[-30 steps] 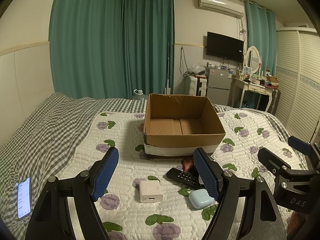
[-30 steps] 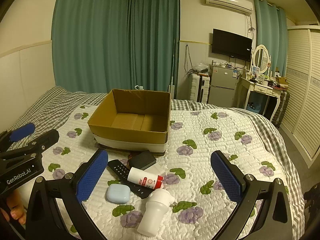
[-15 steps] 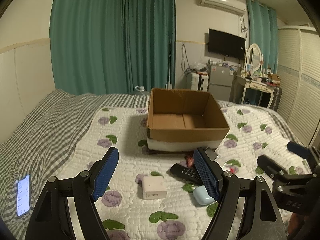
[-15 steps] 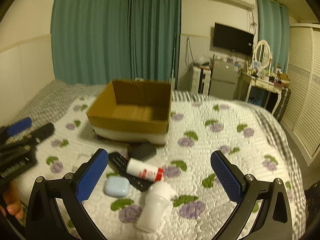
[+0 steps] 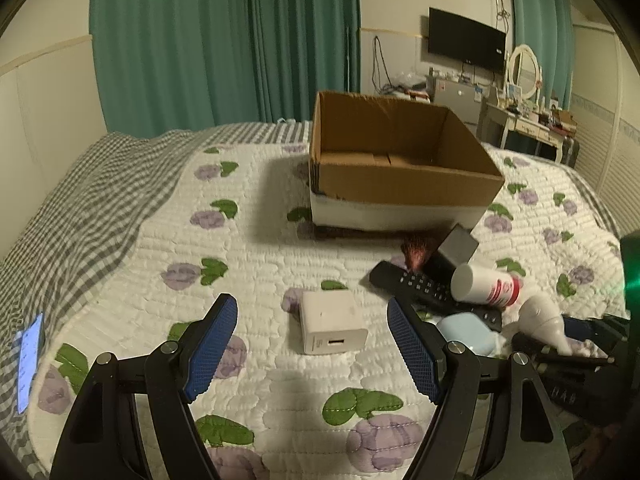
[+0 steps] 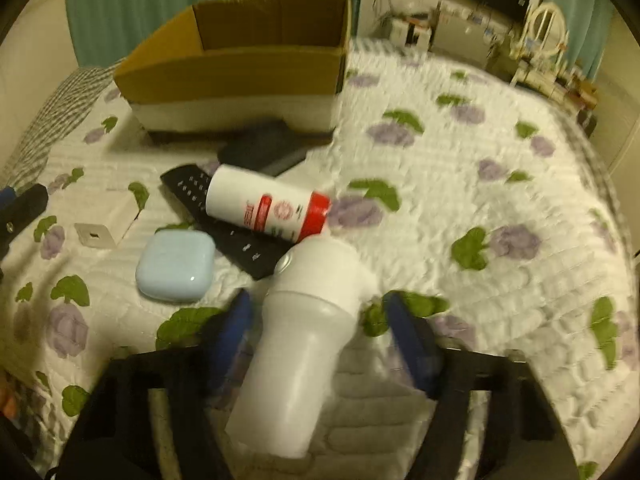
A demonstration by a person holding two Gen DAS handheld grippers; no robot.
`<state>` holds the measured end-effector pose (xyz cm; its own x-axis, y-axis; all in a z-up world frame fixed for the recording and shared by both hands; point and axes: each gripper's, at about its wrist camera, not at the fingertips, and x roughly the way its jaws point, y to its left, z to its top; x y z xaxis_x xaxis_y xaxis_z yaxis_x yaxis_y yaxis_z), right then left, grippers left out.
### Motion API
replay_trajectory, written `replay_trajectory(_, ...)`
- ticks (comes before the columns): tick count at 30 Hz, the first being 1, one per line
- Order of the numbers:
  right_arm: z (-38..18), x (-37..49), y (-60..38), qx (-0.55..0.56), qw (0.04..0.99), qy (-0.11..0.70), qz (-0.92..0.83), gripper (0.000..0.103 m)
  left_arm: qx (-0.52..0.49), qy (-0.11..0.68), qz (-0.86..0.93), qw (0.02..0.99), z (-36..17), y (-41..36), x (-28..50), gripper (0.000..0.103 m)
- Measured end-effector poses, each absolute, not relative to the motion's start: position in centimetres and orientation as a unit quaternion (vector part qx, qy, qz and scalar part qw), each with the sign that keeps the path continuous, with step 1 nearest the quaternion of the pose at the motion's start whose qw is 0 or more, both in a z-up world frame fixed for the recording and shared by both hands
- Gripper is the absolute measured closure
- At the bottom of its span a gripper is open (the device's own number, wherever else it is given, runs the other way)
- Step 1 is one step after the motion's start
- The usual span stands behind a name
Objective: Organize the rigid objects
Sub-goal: 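Grasp the white plastic bottle with the right tool while the left tool grasps the white charger block, then carry both held items over the cardboard box and open both tools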
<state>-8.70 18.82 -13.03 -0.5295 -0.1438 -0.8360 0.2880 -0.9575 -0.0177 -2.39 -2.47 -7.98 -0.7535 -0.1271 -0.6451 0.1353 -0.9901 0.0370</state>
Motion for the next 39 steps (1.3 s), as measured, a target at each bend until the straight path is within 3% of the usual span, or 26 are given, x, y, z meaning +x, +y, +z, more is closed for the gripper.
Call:
replay_trajectory(3, -12.0, -8.5, 19.2, 0.453, 0.141, 0.061, -0.878, 0.059, 0.362, 0.006, -0.930, 0.066, -9.0, -2.6, -2.9, 0.023)
replay_trajectory(10, -9.4, -9.0, 18.9, 0.408, 0.162, 0.063, -0.896, 0.060, 0.407, 0.001, -0.911, 0.063, -11.5, -2.7, -5.0, 0.023)
replay_trajectory(26, -10.4, -10.2, 18.7, 0.425, 0.177, 0.054, -0.886, 0.060, 0.470, 0.019, -0.882, 0.038, -15.4, -2.1, -10.6, 0.027)
replay_trajectory(28, -10.3, -10.0, 18.7, 0.423, 0.175, 0.058, -0.887, 0.060, 0.466, 0.022, -0.884, 0.025, -15.2, -2.2, -10.3, 0.035)
replay_trajectory(33, -9.4, -9.2, 18.3, 0.409, 0.172, 0.072, -0.893, 0.060, 0.454, 0.025, -0.891, 0.019, -14.0, -2.1, -8.8, 0.036)
replay_trajectory(39, -6.4, -8.7, 17.8, 0.377, 0.187, 0.074, -0.904, 0.060, 0.396, 0.024, -0.918, -0.005, -9.0, -1.5, -6.5, 0.036)
